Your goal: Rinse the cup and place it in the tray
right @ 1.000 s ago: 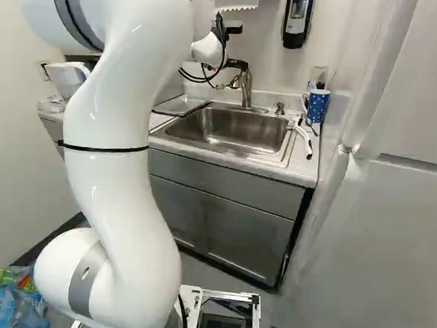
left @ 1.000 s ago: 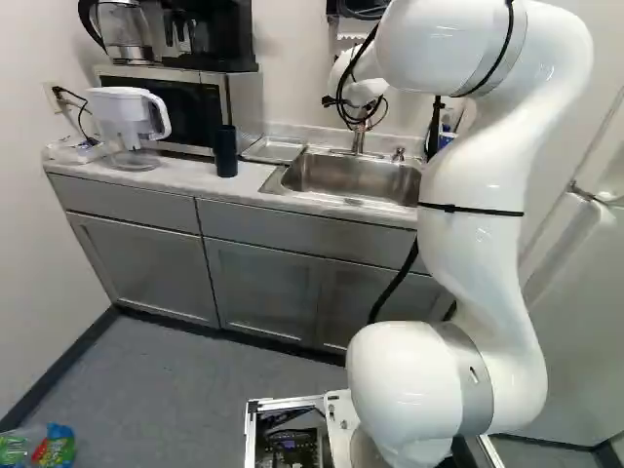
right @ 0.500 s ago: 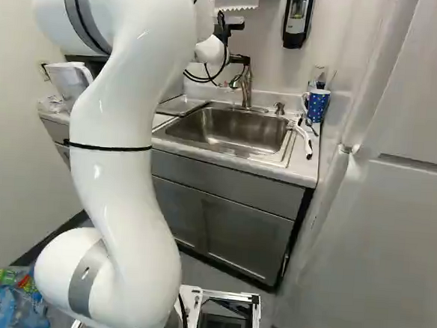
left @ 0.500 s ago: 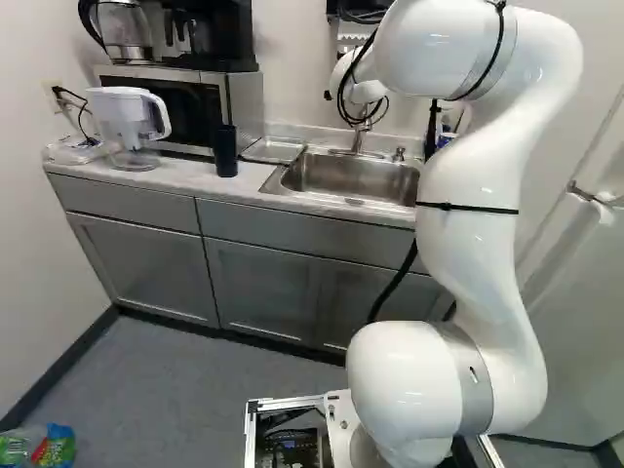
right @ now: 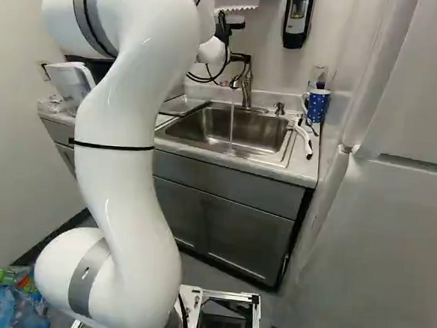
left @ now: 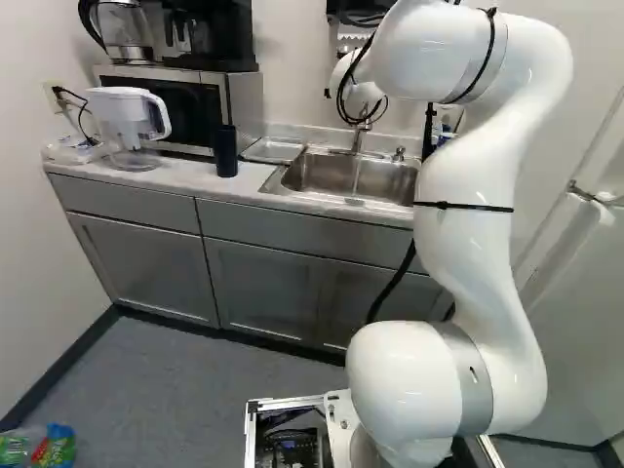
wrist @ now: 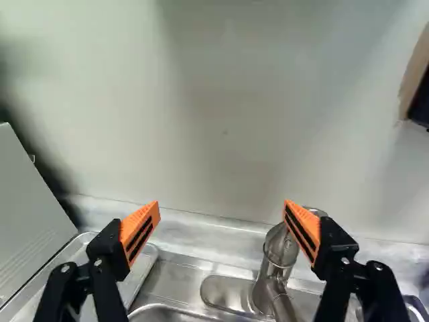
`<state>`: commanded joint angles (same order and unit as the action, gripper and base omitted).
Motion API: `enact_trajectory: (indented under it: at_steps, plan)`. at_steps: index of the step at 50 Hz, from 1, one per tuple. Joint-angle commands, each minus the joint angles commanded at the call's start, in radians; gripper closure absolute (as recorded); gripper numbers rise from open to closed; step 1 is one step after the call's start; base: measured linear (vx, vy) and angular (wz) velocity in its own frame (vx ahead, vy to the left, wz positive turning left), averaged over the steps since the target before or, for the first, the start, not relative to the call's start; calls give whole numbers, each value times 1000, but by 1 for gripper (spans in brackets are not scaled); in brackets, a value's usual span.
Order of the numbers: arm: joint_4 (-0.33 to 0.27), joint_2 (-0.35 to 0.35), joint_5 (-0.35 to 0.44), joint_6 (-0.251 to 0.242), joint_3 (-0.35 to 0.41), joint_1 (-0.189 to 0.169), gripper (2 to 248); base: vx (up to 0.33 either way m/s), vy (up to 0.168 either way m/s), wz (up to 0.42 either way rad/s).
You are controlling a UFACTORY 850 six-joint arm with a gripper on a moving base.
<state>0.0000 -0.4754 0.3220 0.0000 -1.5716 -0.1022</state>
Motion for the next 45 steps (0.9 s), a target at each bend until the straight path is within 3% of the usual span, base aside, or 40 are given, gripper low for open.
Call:
enact_trajectory:
  at_steps: [45]
  plan:
    - [0,123,-21,0,147,94,3,0,0,0]
